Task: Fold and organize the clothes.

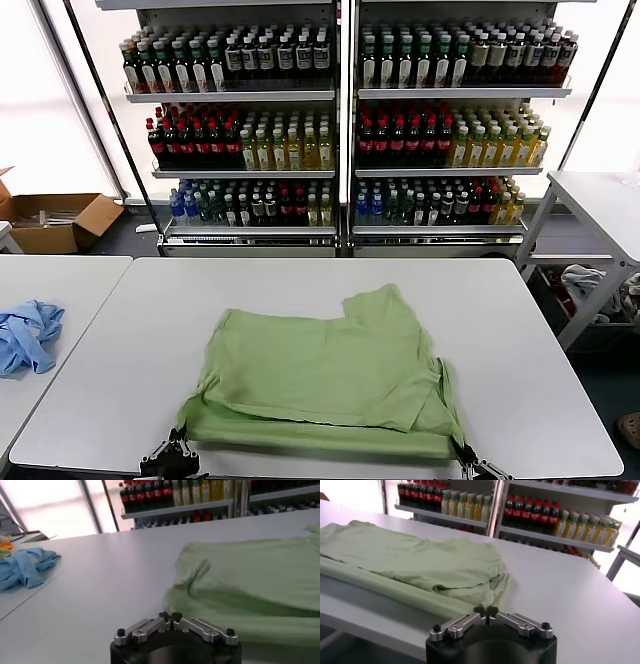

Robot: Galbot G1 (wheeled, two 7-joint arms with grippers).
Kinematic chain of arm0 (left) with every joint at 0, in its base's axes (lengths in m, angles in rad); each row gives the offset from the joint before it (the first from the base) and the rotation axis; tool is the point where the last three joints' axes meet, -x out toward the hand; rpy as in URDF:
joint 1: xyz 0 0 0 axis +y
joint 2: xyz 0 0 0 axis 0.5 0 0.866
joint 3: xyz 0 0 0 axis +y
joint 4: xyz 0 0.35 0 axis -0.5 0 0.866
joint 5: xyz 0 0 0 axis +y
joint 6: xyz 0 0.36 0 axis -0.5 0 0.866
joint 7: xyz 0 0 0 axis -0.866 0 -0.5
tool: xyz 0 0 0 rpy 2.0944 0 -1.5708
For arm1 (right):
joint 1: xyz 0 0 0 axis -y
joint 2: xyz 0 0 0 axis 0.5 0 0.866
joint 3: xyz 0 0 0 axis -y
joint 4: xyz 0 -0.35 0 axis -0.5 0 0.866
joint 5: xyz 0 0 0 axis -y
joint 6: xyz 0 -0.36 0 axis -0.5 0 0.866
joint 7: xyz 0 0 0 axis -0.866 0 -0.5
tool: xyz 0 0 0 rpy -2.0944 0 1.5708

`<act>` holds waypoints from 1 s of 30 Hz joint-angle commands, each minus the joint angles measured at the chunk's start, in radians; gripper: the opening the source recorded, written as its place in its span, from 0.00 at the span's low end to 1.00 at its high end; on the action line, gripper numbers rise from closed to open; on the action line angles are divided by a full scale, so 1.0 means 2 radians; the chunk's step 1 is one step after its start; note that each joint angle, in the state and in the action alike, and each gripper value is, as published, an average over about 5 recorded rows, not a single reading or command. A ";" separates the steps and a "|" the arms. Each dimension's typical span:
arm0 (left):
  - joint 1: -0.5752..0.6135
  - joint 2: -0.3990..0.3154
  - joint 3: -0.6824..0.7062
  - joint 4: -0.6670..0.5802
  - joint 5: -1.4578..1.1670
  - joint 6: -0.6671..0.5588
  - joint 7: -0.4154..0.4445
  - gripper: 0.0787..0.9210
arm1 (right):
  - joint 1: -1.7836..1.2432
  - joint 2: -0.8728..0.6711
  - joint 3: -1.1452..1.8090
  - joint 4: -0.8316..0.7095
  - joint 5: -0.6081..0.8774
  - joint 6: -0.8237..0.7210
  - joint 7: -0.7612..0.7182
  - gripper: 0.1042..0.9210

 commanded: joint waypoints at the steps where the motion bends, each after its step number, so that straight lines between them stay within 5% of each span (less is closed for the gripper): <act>1: 0.032 -0.004 0.022 -0.004 0.036 -0.023 -0.032 0.00 | -0.010 -0.001 0.006 0.003 -0.006 0.007 0.000 0.01; 6: 0.034 -0.006 0.028 0.002 0.057 -0.036 -0.041 0.07 | -0.011 -0.001 0.008 0.002 -0.006 0.002 -0.001 0.05; 21: 0.038 0.001 -0.026 -0.045 0.096 -0.042 -0.037 0.59 | -0.034 0.002 0.060 0.035 0.015 -0.002 0.018 0.57; 26: -0.021 0.009 -0.066 -0.077 0.051 -0.018 0.008 0.74 | -0.013 0.002 0.098 0.073 0.051 -0.020 0.016 0.75; 30: -0.099 0.014 -0.089 -0.063 -0.018 0.013 0.084 0.86 | 0.093 -0.003 0.103 0.070 0.123 -0.079 0.005 0.85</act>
